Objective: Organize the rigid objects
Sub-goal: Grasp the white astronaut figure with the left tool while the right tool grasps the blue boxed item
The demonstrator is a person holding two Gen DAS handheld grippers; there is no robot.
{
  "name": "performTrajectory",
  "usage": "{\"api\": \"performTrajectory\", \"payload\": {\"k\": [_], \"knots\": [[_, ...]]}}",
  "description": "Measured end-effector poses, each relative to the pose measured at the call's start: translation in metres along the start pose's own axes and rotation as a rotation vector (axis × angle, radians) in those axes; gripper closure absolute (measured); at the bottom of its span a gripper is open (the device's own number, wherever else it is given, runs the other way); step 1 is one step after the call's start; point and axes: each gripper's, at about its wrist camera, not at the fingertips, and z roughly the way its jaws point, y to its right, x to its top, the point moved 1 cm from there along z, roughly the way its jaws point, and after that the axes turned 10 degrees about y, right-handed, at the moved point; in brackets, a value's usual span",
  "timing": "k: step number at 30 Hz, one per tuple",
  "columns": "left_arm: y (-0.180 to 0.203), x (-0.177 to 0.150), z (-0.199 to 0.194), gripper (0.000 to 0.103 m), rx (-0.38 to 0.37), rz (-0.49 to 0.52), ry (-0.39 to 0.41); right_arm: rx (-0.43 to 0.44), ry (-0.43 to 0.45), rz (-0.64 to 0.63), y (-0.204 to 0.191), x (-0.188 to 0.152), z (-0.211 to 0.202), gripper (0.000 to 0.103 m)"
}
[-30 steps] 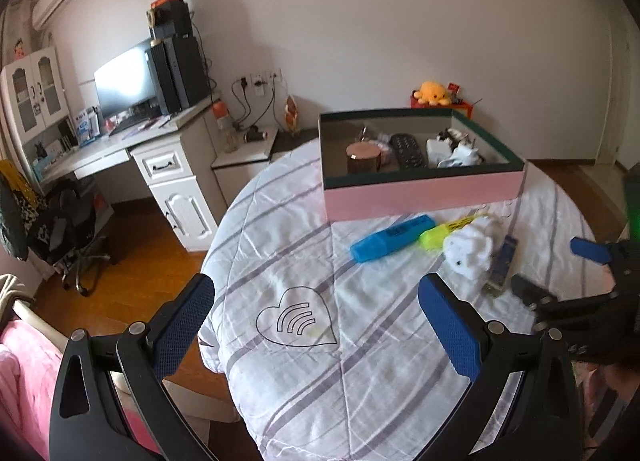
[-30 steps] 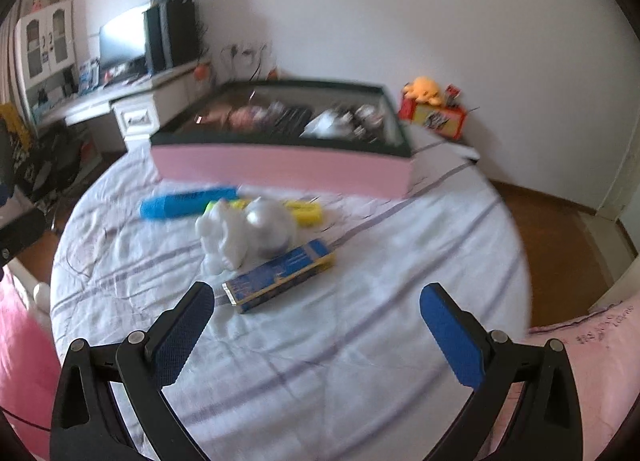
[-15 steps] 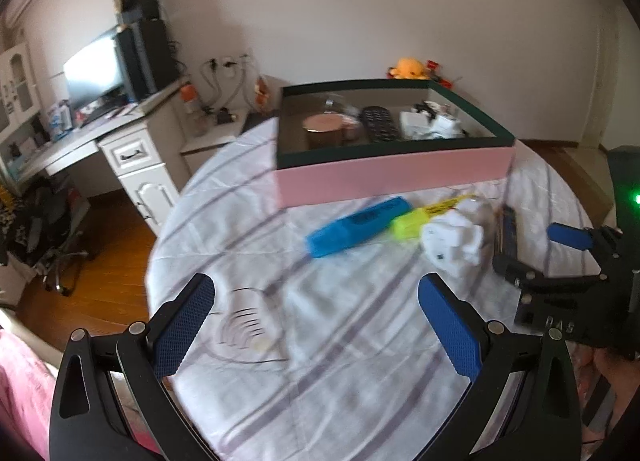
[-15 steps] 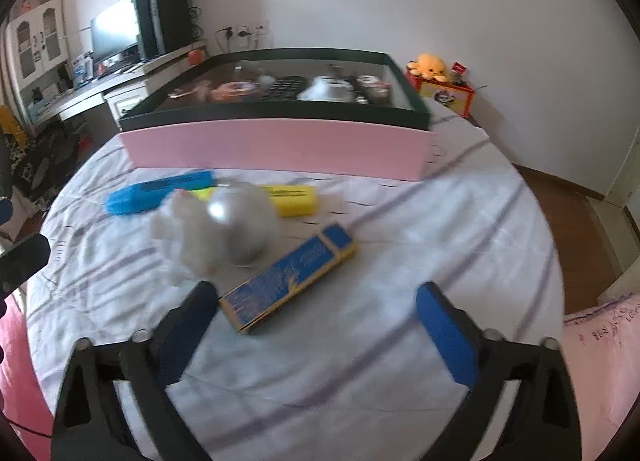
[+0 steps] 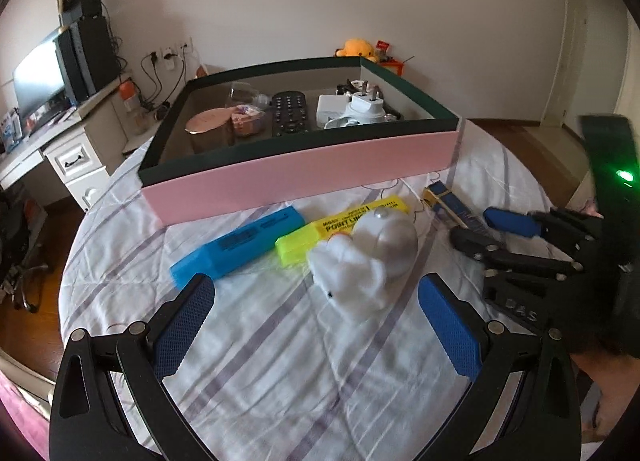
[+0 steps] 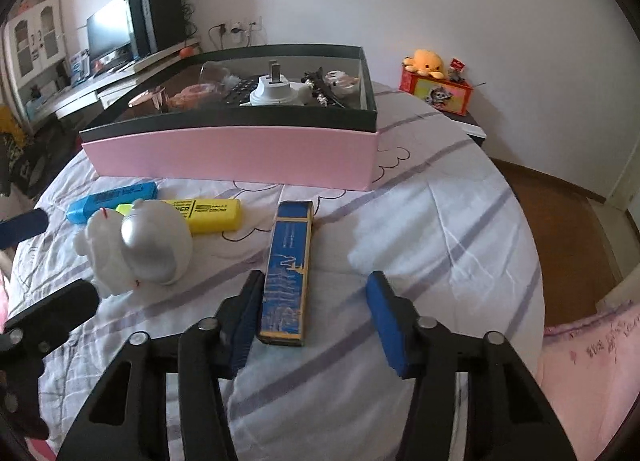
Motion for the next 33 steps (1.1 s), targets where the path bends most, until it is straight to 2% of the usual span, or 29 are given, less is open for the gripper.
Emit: {"api": "performTrajectory", "payload": {"k": [3, 5, 8, 14, 15, 16, 19, 27, 33], "knots": [[0.001, 0.004, 0.012, 0.0, 0.003, -0.042, -0.011, 0.006, 0.003, 0.001, 0.007, -0.001, 0.0, 0.082], [0.002, 0.006, 0.019, 0.0, 0.024, -0.061, -0.022, 0.003, 0.007, 0.002, 0.011, -0.001, 0.002, 0.082], [0.007, 0.006, 0.031, 0.0, 0.018, -0.076, -0.047, 0.007, 0.014, 0.009, 0.015, -0.002, 0.004, 0.082], [0.019, 0.004, 0.05, 0.0, 0.066, -0.044, -0.088, 0.006, 0.015, 0.007, 0.014, -0.001, 0.006, 0.082], [0.019, 0.003, 0.051, 0.003, 0.07, -0.038, -0.086, 0.008, 0.016, 0.007, 0.015, -0.002, 0.007, 0.082], [0.02, 0.002, 0.051, 0.012, 0.055, -0.035, -0.083, 0.011, 0.016, 0.01, 0.016, -0.002, 0.006, 0.082], [0.018, 0.0, 0.047, 0.031, 0.028, -0.042, -0.078, 0.013, 0.018, 0.012, 0.016, -0.002, 0.006, 0.082], [0.011, -0.012, 0.026, 0.031, 0.049, 0.015, -0.07, -0.009, 0.016, -0.007, 0.01, -0.004, 0.003, 0.082], [-0.013, -0.03, 0.0, 0.031, 0.085, 0.012, -0.072, 0.0, 0.007, -0.016, -0.008, -0.013, -0.011, 0.082]]}}
